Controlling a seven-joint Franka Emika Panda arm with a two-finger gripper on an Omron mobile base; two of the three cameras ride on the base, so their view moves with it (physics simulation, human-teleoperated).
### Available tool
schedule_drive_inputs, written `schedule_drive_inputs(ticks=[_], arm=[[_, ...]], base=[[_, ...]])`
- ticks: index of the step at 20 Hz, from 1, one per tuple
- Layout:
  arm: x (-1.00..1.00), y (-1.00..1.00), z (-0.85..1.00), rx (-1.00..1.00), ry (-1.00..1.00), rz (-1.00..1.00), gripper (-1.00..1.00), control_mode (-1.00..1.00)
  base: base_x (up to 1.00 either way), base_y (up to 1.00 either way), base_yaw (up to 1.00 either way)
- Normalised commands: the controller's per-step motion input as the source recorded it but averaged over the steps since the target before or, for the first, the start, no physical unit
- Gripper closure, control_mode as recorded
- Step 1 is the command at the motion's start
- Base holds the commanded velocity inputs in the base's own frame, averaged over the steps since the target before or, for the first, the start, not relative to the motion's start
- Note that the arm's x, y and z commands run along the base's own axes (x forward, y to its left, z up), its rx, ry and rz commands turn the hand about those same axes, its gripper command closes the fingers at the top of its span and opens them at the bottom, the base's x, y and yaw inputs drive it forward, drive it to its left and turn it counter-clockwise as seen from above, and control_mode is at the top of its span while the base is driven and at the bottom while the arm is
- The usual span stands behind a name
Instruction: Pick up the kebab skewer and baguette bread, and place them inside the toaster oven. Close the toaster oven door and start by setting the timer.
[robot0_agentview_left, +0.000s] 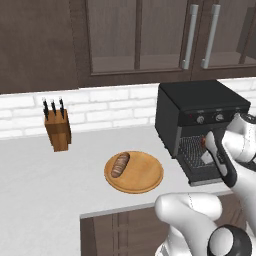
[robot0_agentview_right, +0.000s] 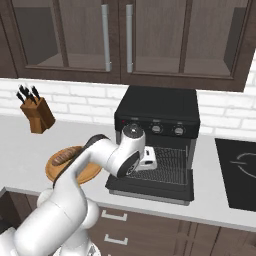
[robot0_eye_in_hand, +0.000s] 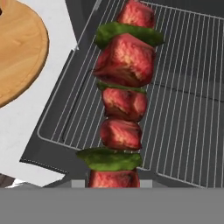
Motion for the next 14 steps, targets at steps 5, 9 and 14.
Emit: schedule_drive_inputs(ticks=[5, 9, 14], arm=[[0.17, -0.01, -0.04, 0.0, 0.02, -0.02, 1.0, -1.0], [0.1, 0.0, -0.15, 0.0, 0.0, -0.02, 1.0, -1.0], [0.06, 0.07, -0.24, 0.0, 0.0, 0.0, 1.0, -1.0]], base=[[0.0, 0.0, 0.0], [0.0, 0.0, 0.0], [0.0, 0.0, 0.0]])
